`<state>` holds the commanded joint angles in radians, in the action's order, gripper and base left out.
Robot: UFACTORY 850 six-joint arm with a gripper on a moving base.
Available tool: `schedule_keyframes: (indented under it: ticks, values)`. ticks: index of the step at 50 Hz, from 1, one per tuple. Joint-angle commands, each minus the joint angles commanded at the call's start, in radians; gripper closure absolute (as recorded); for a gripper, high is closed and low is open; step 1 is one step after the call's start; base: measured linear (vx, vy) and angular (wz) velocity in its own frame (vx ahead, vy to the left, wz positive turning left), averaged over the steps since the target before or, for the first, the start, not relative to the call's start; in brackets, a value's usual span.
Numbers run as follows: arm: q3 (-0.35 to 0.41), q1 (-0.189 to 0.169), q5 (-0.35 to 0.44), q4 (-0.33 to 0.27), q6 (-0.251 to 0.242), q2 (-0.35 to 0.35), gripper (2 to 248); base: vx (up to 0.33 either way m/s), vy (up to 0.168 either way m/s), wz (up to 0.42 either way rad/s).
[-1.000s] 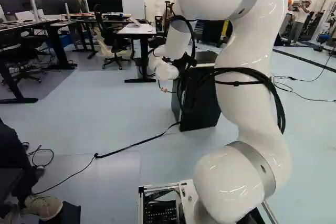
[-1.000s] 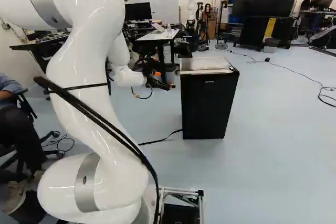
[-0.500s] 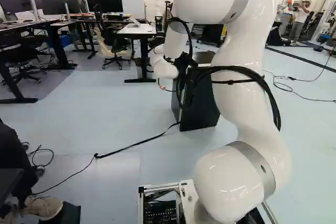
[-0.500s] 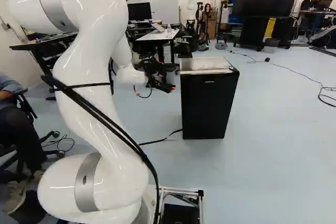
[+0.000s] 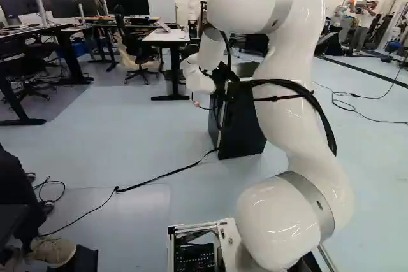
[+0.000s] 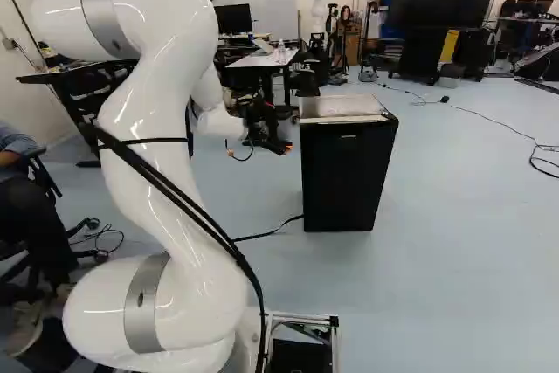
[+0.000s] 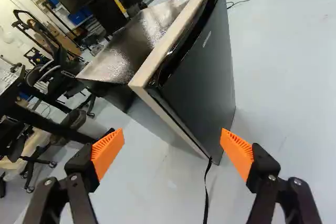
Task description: Open the fridge door
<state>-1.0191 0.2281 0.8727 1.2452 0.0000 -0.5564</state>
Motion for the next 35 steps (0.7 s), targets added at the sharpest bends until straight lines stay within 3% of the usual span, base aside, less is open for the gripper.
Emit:
schedule_keyframes:
  ticks: [35]
  values:
    - [-0.101, -0.008, 0.0, 0.0, 0.0, -0.132, 3, 0.0, 0.0, 0.0]
